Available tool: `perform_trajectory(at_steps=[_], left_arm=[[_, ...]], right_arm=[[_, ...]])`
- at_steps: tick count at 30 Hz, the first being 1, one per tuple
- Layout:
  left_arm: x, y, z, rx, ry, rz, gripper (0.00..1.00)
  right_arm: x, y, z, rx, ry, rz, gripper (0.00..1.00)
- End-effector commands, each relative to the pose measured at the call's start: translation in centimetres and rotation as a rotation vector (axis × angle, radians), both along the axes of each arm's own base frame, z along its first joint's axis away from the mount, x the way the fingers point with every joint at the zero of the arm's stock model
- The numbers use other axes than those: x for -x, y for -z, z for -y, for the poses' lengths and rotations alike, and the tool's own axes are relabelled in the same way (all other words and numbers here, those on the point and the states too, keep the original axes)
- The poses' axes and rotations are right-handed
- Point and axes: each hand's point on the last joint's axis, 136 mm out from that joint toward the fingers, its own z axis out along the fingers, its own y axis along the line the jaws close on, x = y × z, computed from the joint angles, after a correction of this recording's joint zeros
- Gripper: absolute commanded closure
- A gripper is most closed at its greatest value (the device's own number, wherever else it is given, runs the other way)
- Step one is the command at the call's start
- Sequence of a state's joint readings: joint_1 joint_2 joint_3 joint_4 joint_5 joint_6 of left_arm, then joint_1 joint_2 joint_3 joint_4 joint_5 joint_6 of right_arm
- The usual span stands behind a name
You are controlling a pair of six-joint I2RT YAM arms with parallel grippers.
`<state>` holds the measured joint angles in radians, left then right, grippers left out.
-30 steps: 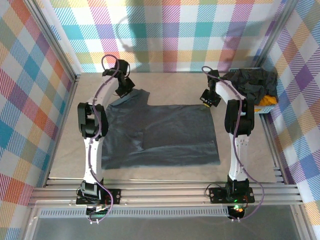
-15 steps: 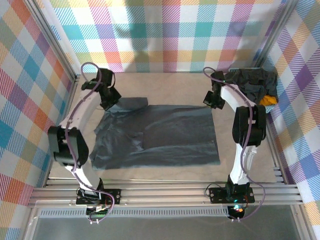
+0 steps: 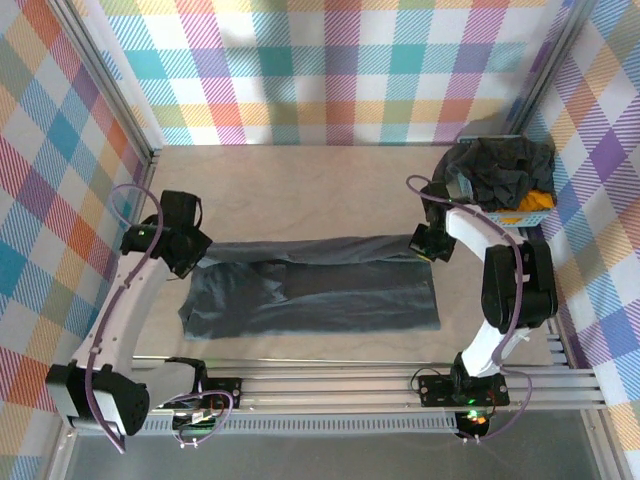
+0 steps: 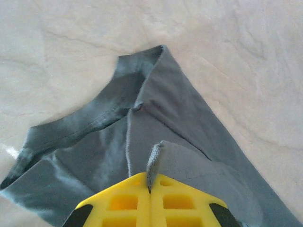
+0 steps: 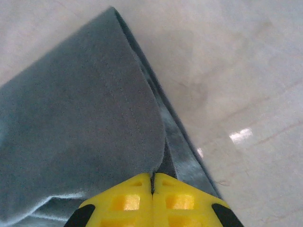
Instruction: Fold and stack the t-shirts
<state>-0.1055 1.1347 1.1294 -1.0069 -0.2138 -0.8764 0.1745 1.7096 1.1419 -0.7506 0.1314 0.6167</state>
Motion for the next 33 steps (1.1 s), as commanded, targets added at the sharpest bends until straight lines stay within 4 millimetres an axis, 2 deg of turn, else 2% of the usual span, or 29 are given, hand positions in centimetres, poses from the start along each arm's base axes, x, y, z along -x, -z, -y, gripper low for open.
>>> perform_trajectory(at_steps=[1,7,11,13,22,28,33], left_arm=[[2.5,0.3,-1.2,-0.003,-0.063,-0.063,1.00],[3.6,0.9,-1.1,-0.007,-0.048,-0.136,1.00],[4.3,2.3,-0.8,0.007,-0.031,-0.183,1.00],[4.6,3.1,-0.8,0.008,-0.031,-0.202,1.00],[5.4,4.4,-1.1,-0.027,0.002,-0.250,1.00],[5.8,5.5,-1.0,-0.025,0.015,-0.286,1.00],[6.1,5.7,-1.1,-0.030,0.009,-0.298,1.00]], right_arm=[[0.6,-0.7,0.4,0.021,0.000,0.014,1.00],[1.3,-1.8,1.0,0.049,-0.004,0.013,1.00],[2.6,-2.1,0.8,0.030,0.002,-0.006,1.00],[3.6,-2.1,0.7,0.020,0.010,-0.029,1.00],[7.7,-0.5,1.5,0.042,0.035,-0.121,1.00],[8.0,0.0,1.7,0.046,0.042,-0.127,1.00],[7.8,0.2,1.8,0.057,0.041,-0.131,1.00]])
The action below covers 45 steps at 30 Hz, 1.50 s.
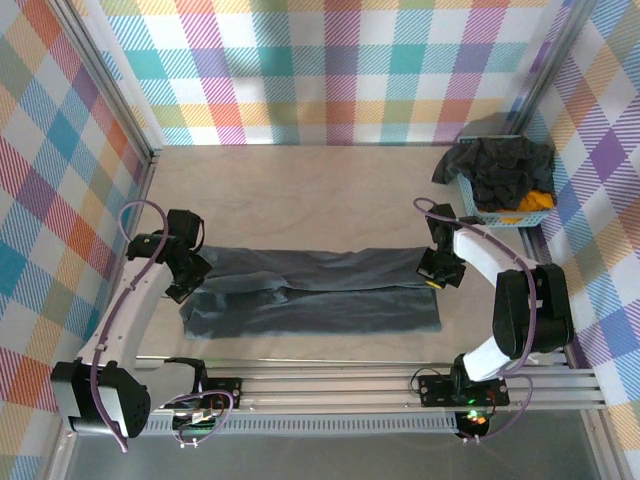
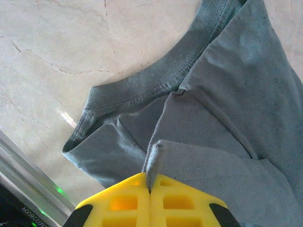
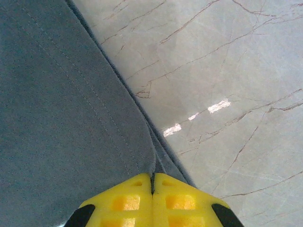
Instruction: Fold and stack the t-shirts
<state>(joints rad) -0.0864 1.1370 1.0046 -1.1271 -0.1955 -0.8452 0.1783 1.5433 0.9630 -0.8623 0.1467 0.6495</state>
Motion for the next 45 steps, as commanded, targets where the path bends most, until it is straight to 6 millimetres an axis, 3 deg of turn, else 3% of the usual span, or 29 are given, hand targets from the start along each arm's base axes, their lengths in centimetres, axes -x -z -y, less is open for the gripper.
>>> perform_trajectory(at_steps=[1,5,8,10,14,18,21,27,32,36,40,45], left_arm=[[1.2,0.6,-0.4,-0.009,-0.008,-0.049,1.00],[1.3,1.9,0.4,0.038,-0.012,-0.057,1.00],[-0.1,3.0,2.4,0.151,0.017,-0.013,1.00],[-0.9,3.1,3.3,0.196,0.027,0.005,0.94],[-2.3,2.8,3.7,0.215,0.032,0.014,0.91],[-4.3,1.4,4.3,0.249,0.028,0.075,0.61],[-5.6,0.7,3.6,0.218,0.000,0.094,0.59],[-7.6,2.4,-0.2,0.141,-0.101,0.054,0.62],[-12.9,5.0,-2.6,0.216,-0.120,0.140,0.61],[-16.6,5.8,-3.9,0.214,-0.070,0.200,0.59],[-16.8,8.3,-4.6,0.195,-0.043,0.087,0.61],[-17.8,10.3,-4.0,0.240,-0.040,0.132,0.61]], right_arm=[[0.3,-0.2,0.3,0.025,0.007,-0.011,1.00],[0.1,-0.2,0.3,0.026,0.014,-0.013,1.00],[0.0,-0.6,0.4,0.032,0.022,-0.010,0.81],[-0.3,-1.3,0.4,0.033,0.027,0.012,0.69],[-1.2,-2.9,0.0,0.017,0.019,0.061,0.62],[-2.4,-4.1,-2.0,0.001,-0.044,0.101,0.61],[-3.1,-3.4,-4.3,-0.068,-0.081,0.100,0.62],[-3.0,-0.1,-5.0,-0.087,-0.070,0.012,0.63],[-3.3,1.9,-4.4,-0.094,-0.050,-0.064,0.62],[-3.7,3.0,-3.9,-0.112,-0.035,-0.107,0.61],[-3.6,3.7,-3.4,-0.103,-0.021,-0.145,0.60],[-3.7,4.1,-3.1,-0.110,0.000,-0.160,0.60]])
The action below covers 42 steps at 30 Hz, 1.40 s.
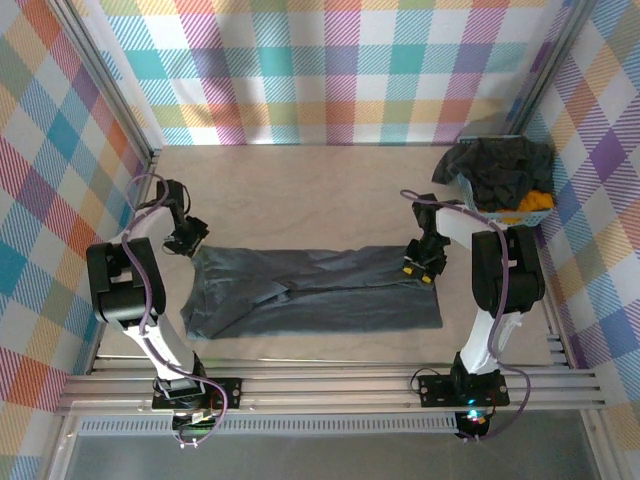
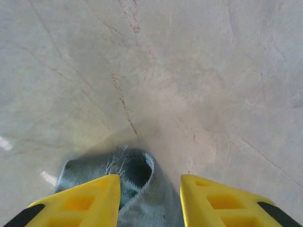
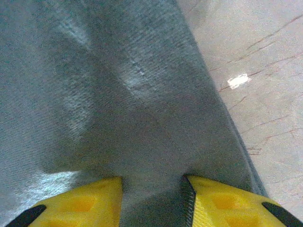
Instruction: Fold and stack the t-shirts
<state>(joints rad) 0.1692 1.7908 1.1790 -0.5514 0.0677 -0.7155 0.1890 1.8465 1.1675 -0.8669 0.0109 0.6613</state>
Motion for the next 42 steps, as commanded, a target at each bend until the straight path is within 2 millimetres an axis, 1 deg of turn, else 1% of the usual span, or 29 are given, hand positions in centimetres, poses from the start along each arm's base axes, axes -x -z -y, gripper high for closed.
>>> perform_trajectory(at_steps=[1,3,4,6,8,11,13,17,22,24,26,29,30,31,33,34,35,37,38,39,40,42], left_arm=[[-0.9,0.8,0.2,0.043,0.014,0.049,0.61],[-0.7,1.4,0.4,0.053,0.012,0.033,0.65],[-0.2,1.8,0.4,0.048,0.012,0.007,0.70],[0.6,2.3,-0.1,0.024,0.003,-0.033,0.84],[0.8,2.3,-0.8,-0.008,-0.004,-0.045,0.99],[0.1,1.5,-2.1,-0.044,-0.025,-0.038,1.00],[-1.0,0.6,-3.0,-0.067,-0.041,-0.020,1.00],[-3.2,-0.2,-4.2,-0.074,-0.052,-0.003,1.00],[-6.0,-1.1,-5.0,-0.075,-0.066,0.042,1.00],[-7.2,-1.2,-5.1,-0.060,-0.059,0.053,1.00],[-7.8,-0.6,-4.9,-0.039,-0.048,0.030,1.00],[-7.7,0.1,-4.8,-0.024,-0.048,-0.002,1.00],[-7.5,0.2,-4.7,-0.023,-0.049,-0.006,0.98],[-7.1,-0.1,-4.6,-0.022,-0.055,-0.003,0.89],[-6.3,-1.2,-4.4,-0.030,-0.056,0.020,0.66],[-5.7,-2.2,-4.3,-0.044,-0.060,0.034,0.60],[-5.0,-3.2,-4.3,-0.057,-0.063,0.049,0.56],[-3.5,-5.5,-3.3,-0.085,-0.053,0.100,0.48],[-2.9,-6.3,-2.4,-0.091,-0.032,0.124,0.46],[-2.7,-7.3,-1.1,-0.092,0.010,0.159,0.46],[-2.4,-7.6,0.7,-0.081,0.065,0.184,0.46],[-2.9,-7.7,5.3,-0.013,0.223,0.257,0.49]], right_arm=[[0.1,0.8,0.4,0.005,-0.004,-0.037,0.60],[0.0,0.8,0.4,0.009,-0.003,-0.040,0.60],[-0.1,0.8,0.5,0.011,0.002,-0.042,0.60],[-0.2,0.9,0.6,0.016,0.010,-0.044,0.60],[-0.6,1.0,0.7,0.014,0.014,-0.044,0.60],[-1.4,1.1,0.9,0.014,0.022,-0.049,0.60],[-2.1,1.2,1.1,0.015,0.034,-0.058,0.60],[-3.8,1.6,1.5,-0.001,0.080,-0.075,0.61],[-7.1,1.5,1.2,-0.028,0.115,-0.047,0.61],[-8.4,1.4,0.8,-0.050,0.115,-0.032,0.61],[-9.7,1.3,-0.1,-0.096,0.103,-0.008,0.60],[-11.5,0.1,-1.0,-0.131,0.049,0.057,0.56],[-12.0,-0.5,-1.2,-0.135,0.022,0.087,0.54],[-12.3,-1.3,-1.4,-0.137,-0.001,0.118,0.52],[-12.7,-3.1,-1.5,-0.142,-0.033,0.170,0.49],[-12.9,-4.3,-1.6,-0.145,-0.051,0.200,0.48],[-13.0,-5.4,-1.6,-0.143,-0.065,0.229,0.47],[-13.0,-8.0,-2.1,-0.151,-0.104,0.303,0.44],[-12.9,-9.1,-2.5,-0.160,-0.121,0.336,0.43],[-12.7,-10.1,-3.2,-0.176,-0.143,0.369,0.42],[-12.3,-11.0,-4.1,-0.199,-0.165,0.397,0.41],[-11.6,-12.2,-6.2,-0.259,-0.205,0.436,0.40]])
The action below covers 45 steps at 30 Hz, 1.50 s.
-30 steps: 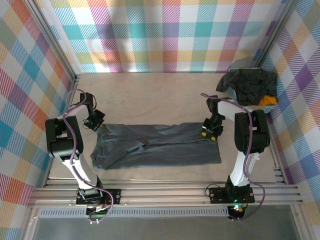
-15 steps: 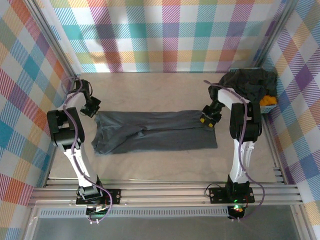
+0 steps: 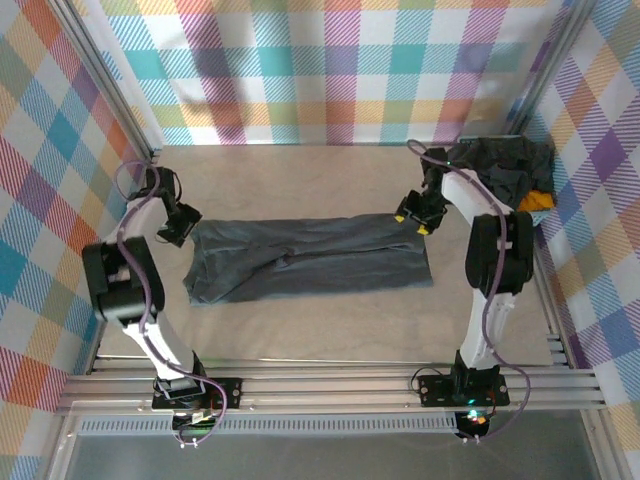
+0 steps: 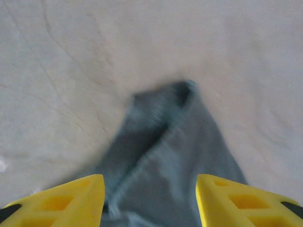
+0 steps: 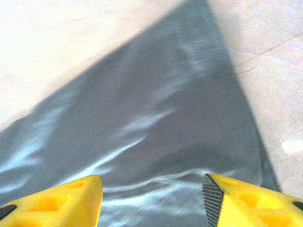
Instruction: Fold and stack the t-shirts
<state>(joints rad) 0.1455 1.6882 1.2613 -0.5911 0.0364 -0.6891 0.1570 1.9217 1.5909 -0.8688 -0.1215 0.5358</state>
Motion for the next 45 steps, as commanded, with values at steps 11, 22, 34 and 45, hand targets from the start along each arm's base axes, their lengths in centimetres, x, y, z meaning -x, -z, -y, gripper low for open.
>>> perform_trajectory(at_steps=[11,22,34,45], left_arm=[[0.3,6.6,14.7,0.146,0.634,-0.046,0.55],[3.0,6.5,16.2,0.133,0.677,-0.076,0.54],[6.6,5.9,18.0,0.242,0.595,-0.105,0.54],[8.3,6.3,18.2,0.270,0.525,-0.171,0.65]], right_arm=[[4.5,-4.7,-6.8,-0.183,-0.173,0.116,0.34],[5.9,-4.2,-6.4,-0.187,-0.159,0.099,0.34],[5.4,-3.4,-6.9,-0.206,-0.161,0.085,0.34],[5.7,-2.9,-6.9,-0.207,-0.167,0.074,0.34]])
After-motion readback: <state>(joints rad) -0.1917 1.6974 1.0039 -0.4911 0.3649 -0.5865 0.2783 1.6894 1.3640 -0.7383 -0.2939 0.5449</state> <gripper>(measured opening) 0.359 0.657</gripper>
